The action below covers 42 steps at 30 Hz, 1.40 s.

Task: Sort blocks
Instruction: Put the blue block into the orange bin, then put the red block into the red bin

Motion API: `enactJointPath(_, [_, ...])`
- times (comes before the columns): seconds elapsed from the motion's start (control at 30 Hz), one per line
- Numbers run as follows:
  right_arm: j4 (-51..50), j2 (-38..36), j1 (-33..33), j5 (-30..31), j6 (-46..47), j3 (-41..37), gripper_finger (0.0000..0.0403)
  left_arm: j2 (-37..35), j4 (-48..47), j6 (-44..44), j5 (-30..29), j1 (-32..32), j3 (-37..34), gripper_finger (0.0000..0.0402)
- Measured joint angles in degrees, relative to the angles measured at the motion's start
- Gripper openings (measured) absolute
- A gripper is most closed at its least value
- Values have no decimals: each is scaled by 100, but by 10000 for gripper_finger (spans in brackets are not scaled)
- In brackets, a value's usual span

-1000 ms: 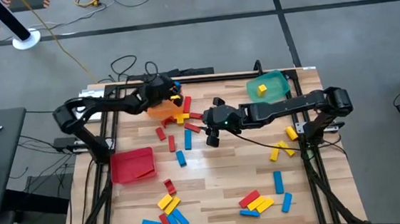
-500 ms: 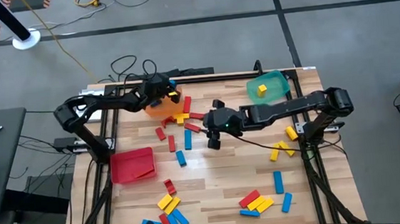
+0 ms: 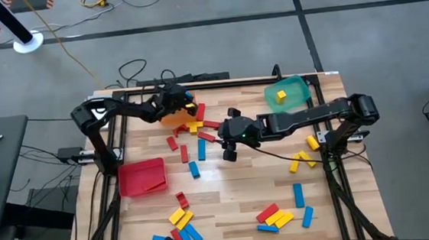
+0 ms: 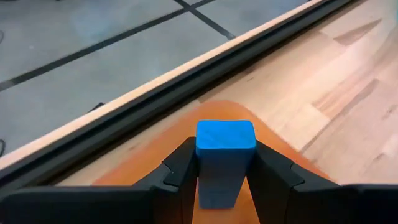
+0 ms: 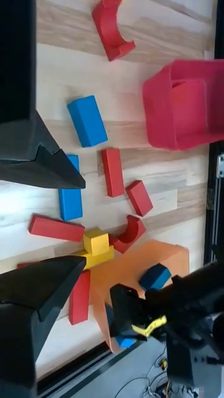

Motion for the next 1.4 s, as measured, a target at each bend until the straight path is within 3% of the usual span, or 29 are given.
enactJointPath(0.27, [-57, 0, -7, -2, 0, 0, 190, -2, 57, 256, -139, -74, 0, 113])
enactJointPath(0.77, [-61, -2, 0, -4, 0, 0, 189, -24, 47, 305, 65, -79, 0, 188])
enactJointPath(1.4, [-90, -2, 0, -4, -15, 0, 189, -757, -276, 622, 91, -247, 0, 195])
